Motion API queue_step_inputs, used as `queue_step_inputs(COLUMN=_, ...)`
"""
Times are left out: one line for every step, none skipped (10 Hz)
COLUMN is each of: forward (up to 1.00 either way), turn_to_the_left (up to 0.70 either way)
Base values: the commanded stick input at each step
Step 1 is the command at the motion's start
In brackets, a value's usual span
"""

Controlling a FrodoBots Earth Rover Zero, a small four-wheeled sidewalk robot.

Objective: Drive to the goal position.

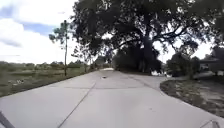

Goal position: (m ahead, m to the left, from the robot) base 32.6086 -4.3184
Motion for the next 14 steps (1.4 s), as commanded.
queue_step_inputs(forward=0.70, turn_to_the_left=0.00)
queue_step_inputs(forward=0.70, turn_to_the_left=0.00)
queue_step_inputs(forward=0.70, turn_to_the_left=0.00)
queue_step_inputs(forward=0.80, turn_to_the_left=0.00)
queue_step_inputs(forward=0.85, turn_to_the_left=0.00)
queue_step_inputs(forward=0.85, turn_to_the_left=0.00)
queue_step_inputs(forward=0.85, turn_to_the_left=0.00)
queue_step_inputs(forward=1.00, turn_to_the_left=0.00)
queue_step_inputs(forward=1.00, turn_to_the_left=0.00)
queue_step_inputs(forward=1.00, turn_to_the_left=0.00)
queue_step_inputs(forward=1.00, turn_to_the_left=0.00)
queue_step_inputs(forward=1.00, turn_to_the_left=0.00)
queue_step_inputs(forward=1.00, turn_to_the_left=0.00)
queue_step_inputs(forward=1.00, turn_to_the_left=0.00)
